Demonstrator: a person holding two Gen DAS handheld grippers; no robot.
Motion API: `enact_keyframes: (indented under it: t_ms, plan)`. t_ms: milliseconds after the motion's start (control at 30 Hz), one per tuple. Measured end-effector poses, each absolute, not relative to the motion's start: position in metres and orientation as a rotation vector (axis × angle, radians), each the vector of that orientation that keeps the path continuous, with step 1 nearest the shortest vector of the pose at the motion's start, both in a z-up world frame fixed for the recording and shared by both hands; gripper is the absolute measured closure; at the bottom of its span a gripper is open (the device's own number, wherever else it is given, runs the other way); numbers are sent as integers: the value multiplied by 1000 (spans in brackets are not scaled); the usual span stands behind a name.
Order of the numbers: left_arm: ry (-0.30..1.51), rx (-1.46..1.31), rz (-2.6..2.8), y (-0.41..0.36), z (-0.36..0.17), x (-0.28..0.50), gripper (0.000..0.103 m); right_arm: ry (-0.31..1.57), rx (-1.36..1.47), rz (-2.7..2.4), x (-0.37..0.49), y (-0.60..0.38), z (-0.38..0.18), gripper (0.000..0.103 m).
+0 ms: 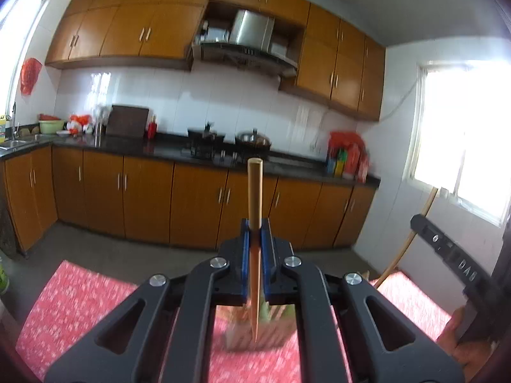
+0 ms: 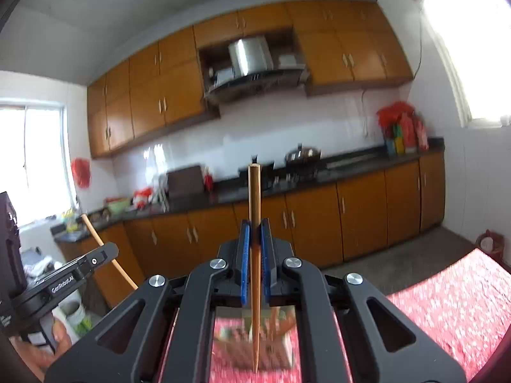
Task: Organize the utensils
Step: 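Lift both held chopsticks upright and carry them over the beige holder, then open both tools to drop the chopsticks into the holder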
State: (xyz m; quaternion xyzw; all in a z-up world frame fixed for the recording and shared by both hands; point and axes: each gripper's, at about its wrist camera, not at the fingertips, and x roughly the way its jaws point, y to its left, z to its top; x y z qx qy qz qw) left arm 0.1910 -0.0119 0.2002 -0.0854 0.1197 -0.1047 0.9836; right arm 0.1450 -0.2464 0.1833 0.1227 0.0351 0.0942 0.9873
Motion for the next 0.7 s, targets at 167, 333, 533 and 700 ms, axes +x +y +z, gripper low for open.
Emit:
enact_keyframes:
  t_ms: [167, 333, 533, 700]
  plan:
    - [170, -192, -174, -23, 215, 214, 95, -22, 251, 158, 169, -244, 186, 96]
    - [191, -195, -170, -28, 198, 245, 95, 0, 218, 136, 201, -232, 158, 96]
    - [288, -196, -173, -30, 163, 269, 89, 98, 220, 154, 213, -233, 129, 88]
    - [271, -189, -151, -18, 164, 255, 54, 61, 202, 107, 187, -246, 139, 35]
